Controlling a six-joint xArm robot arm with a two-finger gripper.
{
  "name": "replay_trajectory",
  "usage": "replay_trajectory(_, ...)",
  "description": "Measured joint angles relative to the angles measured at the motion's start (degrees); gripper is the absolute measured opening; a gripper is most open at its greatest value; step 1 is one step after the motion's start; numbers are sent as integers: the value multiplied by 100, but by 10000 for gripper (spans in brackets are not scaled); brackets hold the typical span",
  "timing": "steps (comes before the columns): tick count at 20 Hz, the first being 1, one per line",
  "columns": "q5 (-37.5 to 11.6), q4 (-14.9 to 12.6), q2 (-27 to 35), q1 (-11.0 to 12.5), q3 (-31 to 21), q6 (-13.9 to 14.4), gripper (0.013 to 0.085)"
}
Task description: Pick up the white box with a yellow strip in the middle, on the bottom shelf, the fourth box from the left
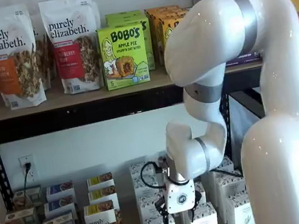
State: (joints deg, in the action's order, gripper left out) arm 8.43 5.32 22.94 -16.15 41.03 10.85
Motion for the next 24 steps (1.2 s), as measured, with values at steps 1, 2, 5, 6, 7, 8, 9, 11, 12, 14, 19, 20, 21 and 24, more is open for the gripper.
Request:
replay_trajectory(1,-50,25,72,-14,49,-14,850)
replay_trajectory(2,-84,7,126,-20,90,8,850)
replay_trajectory(5,-148,-408,313,20,253,382,850)
replay_trajectory(6,-160,-528,365,34,301,486,850)
replay_trajectory(7,-177,-655,411,51,341,593,850)
replay_trajectory(8,-194,-778,460,67,386,698,850)
replay_trajectory(9,-200,-955,515,93,442,850,850)
replay_trajectory(11,-228,-1006,600,104,521,884,850)
replay_trajectory(12,-251,-999,647,107,564,873,850)
replay_trajectory(14,-282,-1032,730,120,653,892,850)
replay_trajectory(19,-287,-898,958,107,929,768,850)
replay_trajectory(20,-266,-867,1006,99,995,744,850)
replay_trajectory(21,-251,-799,1058,87,1066,688,850)
replay_trajectory(24,-178,-699,1211,73,1294,604,850)
